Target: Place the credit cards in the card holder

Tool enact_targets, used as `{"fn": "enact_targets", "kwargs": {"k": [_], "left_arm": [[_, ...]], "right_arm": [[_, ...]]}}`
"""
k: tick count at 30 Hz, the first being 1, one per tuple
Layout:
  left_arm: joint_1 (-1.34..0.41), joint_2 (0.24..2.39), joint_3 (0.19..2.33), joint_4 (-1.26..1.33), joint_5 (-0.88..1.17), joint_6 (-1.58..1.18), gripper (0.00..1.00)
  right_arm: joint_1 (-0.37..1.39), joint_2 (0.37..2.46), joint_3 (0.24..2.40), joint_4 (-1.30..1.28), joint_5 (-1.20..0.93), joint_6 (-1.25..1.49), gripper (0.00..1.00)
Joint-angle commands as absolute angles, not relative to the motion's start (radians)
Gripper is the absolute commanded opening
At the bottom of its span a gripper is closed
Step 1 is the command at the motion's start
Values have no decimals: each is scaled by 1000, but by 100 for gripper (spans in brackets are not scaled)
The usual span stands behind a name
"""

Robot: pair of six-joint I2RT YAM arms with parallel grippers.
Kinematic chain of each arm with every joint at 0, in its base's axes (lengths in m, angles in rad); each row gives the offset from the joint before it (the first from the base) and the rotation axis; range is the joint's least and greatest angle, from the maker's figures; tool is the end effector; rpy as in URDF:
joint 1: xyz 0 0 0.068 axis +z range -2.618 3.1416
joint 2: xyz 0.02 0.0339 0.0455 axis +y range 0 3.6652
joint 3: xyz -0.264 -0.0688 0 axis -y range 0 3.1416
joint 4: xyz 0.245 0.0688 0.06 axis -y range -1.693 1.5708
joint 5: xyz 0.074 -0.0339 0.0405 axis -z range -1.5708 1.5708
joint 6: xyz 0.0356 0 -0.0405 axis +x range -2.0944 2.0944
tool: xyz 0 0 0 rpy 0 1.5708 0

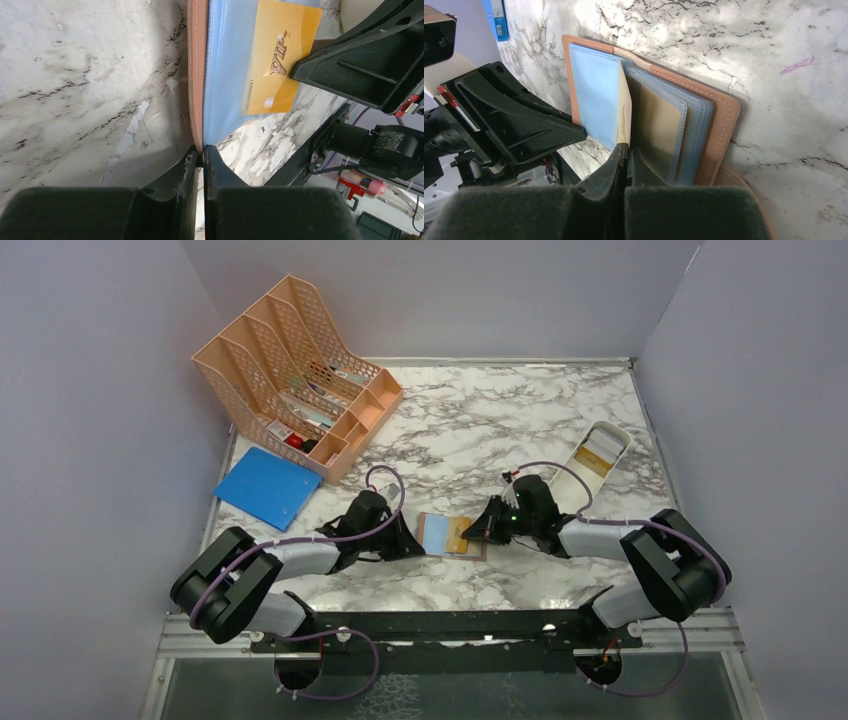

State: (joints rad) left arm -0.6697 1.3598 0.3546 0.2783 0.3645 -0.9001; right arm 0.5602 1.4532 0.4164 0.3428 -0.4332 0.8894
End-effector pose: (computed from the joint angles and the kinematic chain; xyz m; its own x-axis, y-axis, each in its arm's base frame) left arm 0.1699 -0.1507 0.1257 -0.9418 -0.1879 -0.2788 0.0821 0.6757 -0.7326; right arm 0.2014 0.1440 0.1273 -0.9282 0.2500 -0.2756 -0.0551 0.6403 0.7662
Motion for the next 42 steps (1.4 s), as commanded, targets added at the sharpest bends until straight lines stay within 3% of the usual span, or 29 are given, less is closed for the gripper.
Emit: {"fn": "enact_targets", "kwargs": {"k": [1, 20, 28, 37, 42], "left_arm": [[-674, 1352, 346, 284, 362, -884, 10], [-673, 1353, 363, 282, 371, -881, 10], [-675, 1352, 371, 285, 383, -876, 12], [-675, 1343, 375, 284, 389, -877, 15], [-675, 1339, 376, 284, 404, -884, 16]], "right_arm": [[569, 1472, 438, 332, -383, 865, 1], [569, 1519, 471, 239, -475, 807, 2], [571, 1562, 524, 229, -478, 788, 11], [571, 1506, 561, 85, -393, 731, 32], [571, 1472, 569, 31, -352, 702, 34]]}}
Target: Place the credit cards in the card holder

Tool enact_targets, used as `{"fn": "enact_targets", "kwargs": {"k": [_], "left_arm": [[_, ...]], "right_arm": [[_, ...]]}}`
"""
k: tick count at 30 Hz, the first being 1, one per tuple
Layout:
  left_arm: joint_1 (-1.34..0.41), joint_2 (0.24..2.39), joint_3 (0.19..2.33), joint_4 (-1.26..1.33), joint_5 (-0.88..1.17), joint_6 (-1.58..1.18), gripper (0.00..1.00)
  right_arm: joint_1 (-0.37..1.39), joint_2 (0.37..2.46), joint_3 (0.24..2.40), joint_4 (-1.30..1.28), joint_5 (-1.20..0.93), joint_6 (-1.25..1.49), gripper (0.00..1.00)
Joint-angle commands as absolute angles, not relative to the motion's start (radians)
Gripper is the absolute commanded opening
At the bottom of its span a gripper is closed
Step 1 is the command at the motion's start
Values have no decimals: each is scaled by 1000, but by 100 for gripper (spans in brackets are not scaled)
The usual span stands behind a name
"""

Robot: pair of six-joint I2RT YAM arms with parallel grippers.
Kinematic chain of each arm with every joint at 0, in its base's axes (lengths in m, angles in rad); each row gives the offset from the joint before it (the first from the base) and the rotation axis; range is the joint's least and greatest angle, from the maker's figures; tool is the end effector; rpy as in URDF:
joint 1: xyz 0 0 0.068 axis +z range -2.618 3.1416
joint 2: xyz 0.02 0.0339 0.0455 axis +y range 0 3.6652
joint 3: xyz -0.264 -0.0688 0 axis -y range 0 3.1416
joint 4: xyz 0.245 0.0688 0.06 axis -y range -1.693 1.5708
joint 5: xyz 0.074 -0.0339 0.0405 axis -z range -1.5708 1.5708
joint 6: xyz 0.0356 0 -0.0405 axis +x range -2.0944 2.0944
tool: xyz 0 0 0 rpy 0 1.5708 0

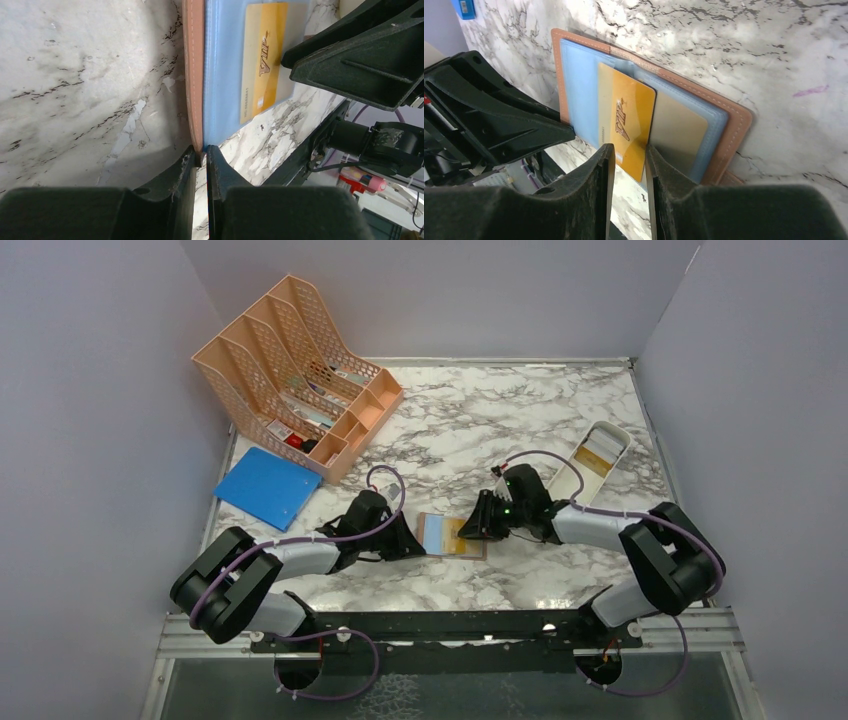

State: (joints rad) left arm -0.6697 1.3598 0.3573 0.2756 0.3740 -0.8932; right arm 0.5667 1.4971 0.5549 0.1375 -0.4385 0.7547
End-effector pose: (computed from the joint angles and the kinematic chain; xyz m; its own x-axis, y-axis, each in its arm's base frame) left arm 0.1700 -0.1512 0.1262 -0.9436 -0.1779 -0.2793 0.0905 0.6727 -0.7344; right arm 0.2170 0.1560 0.1373 -0.9460 0.1332 -0.2955 -0.1185 0.7064 0.6979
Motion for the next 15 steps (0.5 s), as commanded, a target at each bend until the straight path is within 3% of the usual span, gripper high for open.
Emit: {"fn": "enact_targets", "kwargs": {"k": [1, 15], "left_arm": [[-675, 1337, 378, 284, 405, -885, 17], [-685, 1361, 396, 284, 422, -879, 19]], "right_arm": [[571, 1471, 570, 29, -352, 700, 34], [628, 1568, 587, 172, -435, 775, 35]]}}
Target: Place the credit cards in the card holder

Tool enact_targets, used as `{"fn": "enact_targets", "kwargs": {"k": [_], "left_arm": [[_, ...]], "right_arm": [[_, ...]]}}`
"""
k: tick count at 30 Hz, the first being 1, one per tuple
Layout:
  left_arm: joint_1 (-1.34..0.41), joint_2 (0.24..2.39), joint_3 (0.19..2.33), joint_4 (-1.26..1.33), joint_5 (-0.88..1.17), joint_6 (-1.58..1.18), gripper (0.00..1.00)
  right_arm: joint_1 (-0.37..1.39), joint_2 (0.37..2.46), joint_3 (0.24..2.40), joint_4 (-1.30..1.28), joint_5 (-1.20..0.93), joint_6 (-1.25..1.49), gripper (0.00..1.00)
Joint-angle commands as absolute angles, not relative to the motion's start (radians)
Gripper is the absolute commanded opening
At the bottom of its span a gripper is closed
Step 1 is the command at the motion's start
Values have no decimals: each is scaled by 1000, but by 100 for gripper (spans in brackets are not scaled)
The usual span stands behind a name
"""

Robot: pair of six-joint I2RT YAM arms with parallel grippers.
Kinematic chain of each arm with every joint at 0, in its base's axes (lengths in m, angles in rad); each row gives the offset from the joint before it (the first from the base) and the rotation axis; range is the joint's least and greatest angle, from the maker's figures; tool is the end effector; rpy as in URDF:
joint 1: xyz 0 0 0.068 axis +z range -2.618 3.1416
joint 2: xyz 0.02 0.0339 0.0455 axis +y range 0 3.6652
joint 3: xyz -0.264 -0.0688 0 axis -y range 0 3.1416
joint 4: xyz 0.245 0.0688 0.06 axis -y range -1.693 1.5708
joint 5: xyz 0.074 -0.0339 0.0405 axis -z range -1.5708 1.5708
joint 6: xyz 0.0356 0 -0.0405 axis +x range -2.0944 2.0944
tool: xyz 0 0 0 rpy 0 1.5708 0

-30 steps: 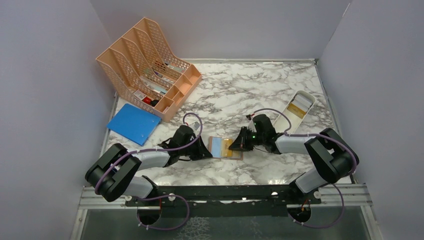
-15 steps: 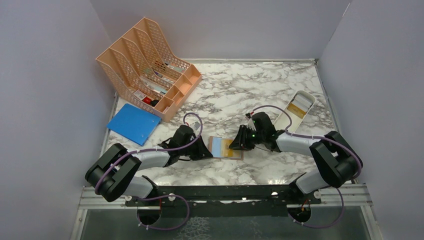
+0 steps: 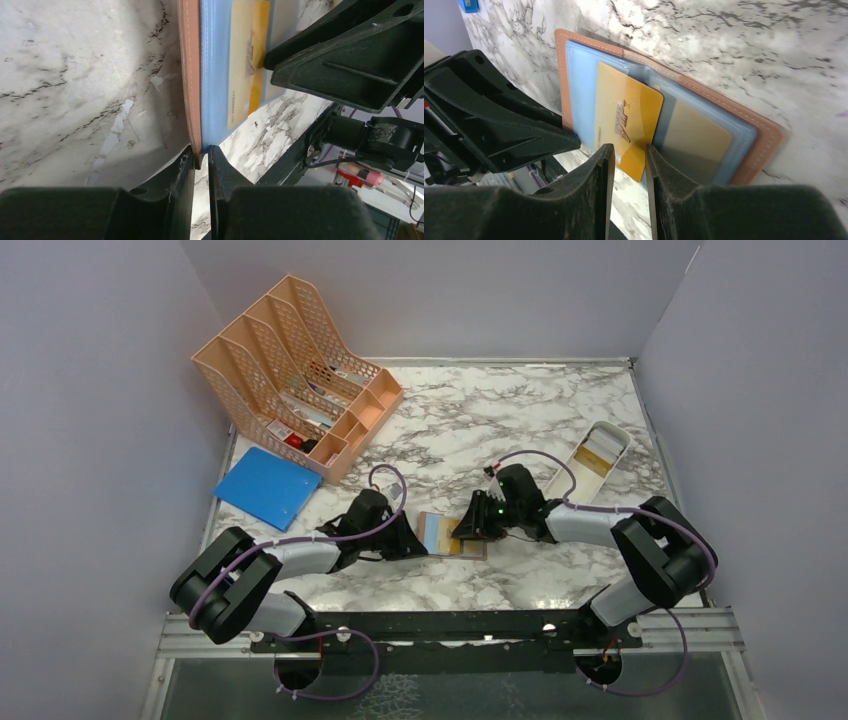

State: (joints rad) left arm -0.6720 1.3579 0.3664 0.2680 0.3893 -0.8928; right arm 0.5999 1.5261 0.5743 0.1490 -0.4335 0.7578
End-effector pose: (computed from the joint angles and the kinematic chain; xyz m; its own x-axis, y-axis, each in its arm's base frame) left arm 0.1706 -0.1530 0.1286 -0.9469 -0.1675 -0.2744 0.0974 0.6640 -0.7413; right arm 0.2170 0.1665 0.1360 -0.9489 0.1066 -0.2969 -0.1390 0.7035 0.6969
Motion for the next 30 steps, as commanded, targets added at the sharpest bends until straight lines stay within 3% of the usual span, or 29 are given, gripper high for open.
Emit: {"fn": "enact_targets", "kwargs": {"k": [1, 14, 30], "left_arm": [[-687, 1361, 397, 284, 422, -879, 19], [-703, 1370, 412, 289, 430, -869, 25], [-707, 1317, 412, 293, 429, -861, 37]], "right_arm": [[635, 1572, 590, 182, -437, 781, 35], [664, 1606, 597, 283, -461, 806, 34], [666, 1575, 552, 342, -478, 836, 17]]}}
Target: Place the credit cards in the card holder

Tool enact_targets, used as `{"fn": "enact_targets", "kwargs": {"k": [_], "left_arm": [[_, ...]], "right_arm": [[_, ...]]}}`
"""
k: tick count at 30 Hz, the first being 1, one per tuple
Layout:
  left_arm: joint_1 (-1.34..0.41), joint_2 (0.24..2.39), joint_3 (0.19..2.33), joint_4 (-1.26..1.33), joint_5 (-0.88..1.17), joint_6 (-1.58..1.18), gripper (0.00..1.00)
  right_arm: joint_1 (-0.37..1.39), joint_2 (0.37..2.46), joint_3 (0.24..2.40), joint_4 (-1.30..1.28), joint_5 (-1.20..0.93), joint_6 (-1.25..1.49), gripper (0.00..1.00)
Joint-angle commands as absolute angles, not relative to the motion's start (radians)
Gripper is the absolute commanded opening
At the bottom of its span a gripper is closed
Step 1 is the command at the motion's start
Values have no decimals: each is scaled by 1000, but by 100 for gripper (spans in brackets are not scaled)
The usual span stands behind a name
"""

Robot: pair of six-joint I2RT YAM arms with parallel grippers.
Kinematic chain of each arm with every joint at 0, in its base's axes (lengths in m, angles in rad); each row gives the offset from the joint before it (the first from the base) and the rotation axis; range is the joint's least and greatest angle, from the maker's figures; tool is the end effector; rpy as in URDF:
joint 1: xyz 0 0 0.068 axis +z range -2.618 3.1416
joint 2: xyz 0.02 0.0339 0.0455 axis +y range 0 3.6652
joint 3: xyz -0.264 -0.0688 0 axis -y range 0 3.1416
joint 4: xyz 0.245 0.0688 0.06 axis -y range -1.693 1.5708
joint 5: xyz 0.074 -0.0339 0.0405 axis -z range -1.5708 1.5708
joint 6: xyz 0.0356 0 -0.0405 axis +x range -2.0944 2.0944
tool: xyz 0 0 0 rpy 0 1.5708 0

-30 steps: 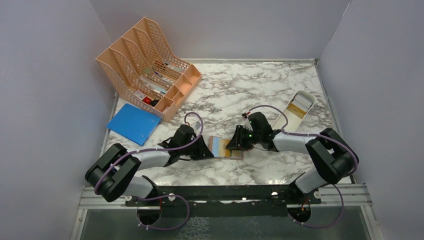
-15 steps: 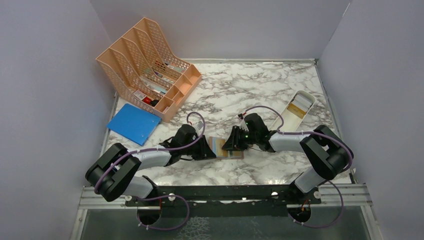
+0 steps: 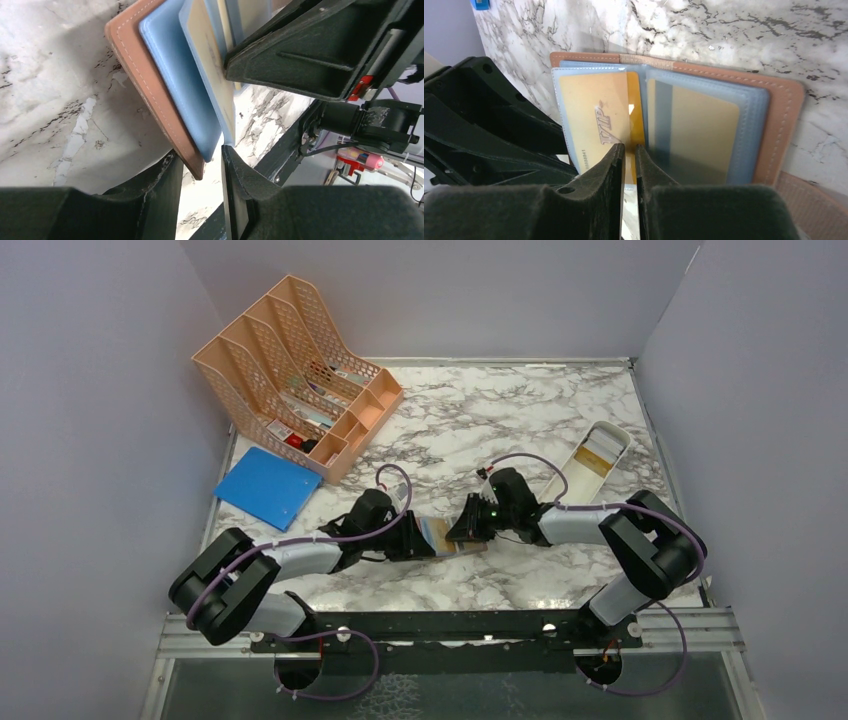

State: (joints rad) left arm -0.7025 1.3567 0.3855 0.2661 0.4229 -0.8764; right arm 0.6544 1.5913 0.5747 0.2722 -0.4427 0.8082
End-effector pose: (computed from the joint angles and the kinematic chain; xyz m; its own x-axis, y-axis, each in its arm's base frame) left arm 0.1682 -0.1616 0.1341 -0.9526 -0.1117 -0.2829 0.1496 0.6379 -0.7554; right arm 0.2156 0.1846 0.1288 -0.9498 0.0948 -0.2982 -0.1640 0.6610 0.7323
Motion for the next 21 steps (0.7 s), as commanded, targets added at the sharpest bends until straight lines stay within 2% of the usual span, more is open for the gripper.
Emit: {"fn": "enact_targets", "kwargs": {"k": [1, 10, 15, 18, 21], "left_arm": [[-707, 1313, 411, 293, 429, -861, 37], [-707, 1287, 402, 308, 427, -855, 39], [-707, 1302, 413, 310, 424, -849, 37], [-707, 1322, 422, 311, 422, -844, 35], [-707, 1333, 431, 311, 423, -842, 34]], "right_arm": [[666, 1576, 547, 349, -477, 839, 16], [665, 1578, 532, 374, -476, 854, 9], [666, 1574, 535, 380, -496, 861, 9], [665, 1558, 534, 371, -495, 858, 11], [665, 1528, 547, 325, -479, 837, 18]]}}
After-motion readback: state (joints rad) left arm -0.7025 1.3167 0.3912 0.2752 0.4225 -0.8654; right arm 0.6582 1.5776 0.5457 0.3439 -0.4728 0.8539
